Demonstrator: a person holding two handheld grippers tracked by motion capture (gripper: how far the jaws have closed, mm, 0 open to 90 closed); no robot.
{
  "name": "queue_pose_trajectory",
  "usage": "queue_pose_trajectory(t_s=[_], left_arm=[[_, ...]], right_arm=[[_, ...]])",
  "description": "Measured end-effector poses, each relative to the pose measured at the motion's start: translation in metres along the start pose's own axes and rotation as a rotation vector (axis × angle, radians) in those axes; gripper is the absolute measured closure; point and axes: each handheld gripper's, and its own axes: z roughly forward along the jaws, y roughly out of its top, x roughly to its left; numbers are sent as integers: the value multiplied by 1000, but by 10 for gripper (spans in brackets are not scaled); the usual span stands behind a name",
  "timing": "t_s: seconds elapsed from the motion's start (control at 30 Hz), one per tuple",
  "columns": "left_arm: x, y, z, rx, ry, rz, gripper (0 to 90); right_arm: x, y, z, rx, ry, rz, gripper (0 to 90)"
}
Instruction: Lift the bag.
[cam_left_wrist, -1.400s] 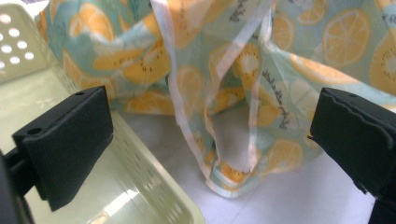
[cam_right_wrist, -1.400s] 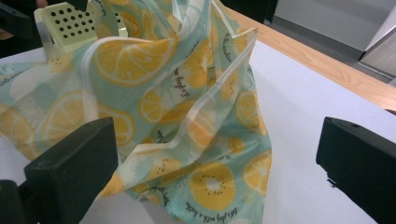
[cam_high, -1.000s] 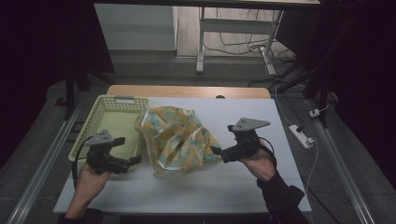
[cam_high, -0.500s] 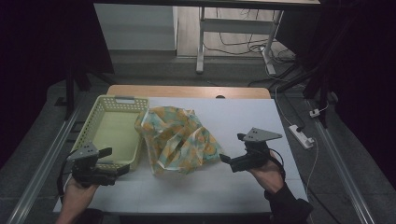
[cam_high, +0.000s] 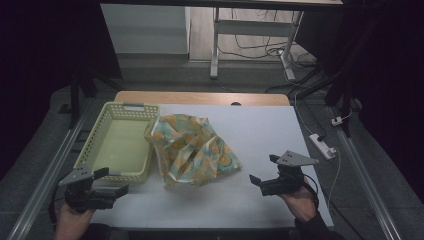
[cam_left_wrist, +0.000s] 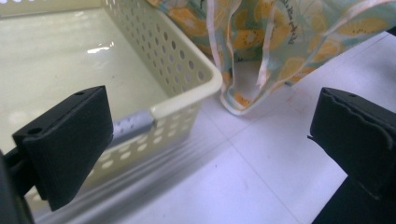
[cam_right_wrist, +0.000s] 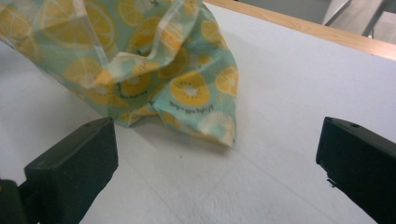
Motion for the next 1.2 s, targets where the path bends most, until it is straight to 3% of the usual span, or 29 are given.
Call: queue_pose_trajectory(t_s=[0.5,0.73,0.93,1.03,1.2], left_arm=[[5,-29,-7,36,50,-29,0],[6,-38,-1,88,62,-28,0],[4,-45,7,176,91,0,0],[3,-45,8,181,97,-2,0],[6,-44,9,191,85,-21,0]], right_arm=[[-5,-44,-30,26,-87,60,0],[-7,-67,-34,95,-104,91,0],[-6,-82,-37,151,-94,120,0],[-5,-87,-36,182,-91,126,0],[-6,-87,-37,173,-88,125,0]])
